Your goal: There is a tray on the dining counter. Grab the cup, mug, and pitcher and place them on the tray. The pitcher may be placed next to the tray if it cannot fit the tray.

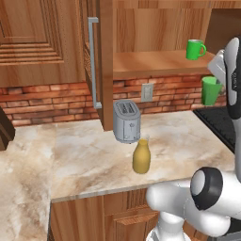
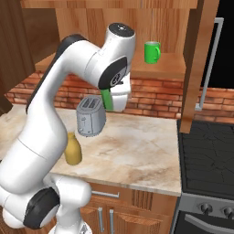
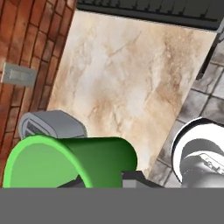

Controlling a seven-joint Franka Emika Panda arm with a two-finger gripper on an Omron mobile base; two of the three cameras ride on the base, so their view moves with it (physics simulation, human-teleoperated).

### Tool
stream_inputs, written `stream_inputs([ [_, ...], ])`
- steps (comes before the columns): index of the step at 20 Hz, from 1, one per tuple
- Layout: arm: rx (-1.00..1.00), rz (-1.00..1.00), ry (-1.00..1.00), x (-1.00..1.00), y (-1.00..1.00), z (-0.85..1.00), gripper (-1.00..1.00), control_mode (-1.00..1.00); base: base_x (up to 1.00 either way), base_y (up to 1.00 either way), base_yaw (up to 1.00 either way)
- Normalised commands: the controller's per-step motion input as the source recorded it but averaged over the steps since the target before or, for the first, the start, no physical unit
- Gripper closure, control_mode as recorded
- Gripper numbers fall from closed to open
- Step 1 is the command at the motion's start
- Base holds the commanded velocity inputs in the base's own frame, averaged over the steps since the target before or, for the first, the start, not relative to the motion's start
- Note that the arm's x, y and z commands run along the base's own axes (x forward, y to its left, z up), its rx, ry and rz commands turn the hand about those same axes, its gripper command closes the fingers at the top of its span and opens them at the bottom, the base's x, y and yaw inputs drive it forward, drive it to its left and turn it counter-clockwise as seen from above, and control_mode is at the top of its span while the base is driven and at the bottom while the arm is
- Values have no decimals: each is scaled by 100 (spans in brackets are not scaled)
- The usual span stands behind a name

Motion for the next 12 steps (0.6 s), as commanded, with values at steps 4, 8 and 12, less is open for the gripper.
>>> stream_inputs([
  [4, 0, 0, 8, -20, 18, -20, 100, -100, 0, 0, 0],
  [8, 0, 1, 7, -27, 26, -36, 100, -100, 0, 0, 0],
  [12, 0, 0, 6, -13, 22, -24, 100, -100, 0, 0, 0],
])
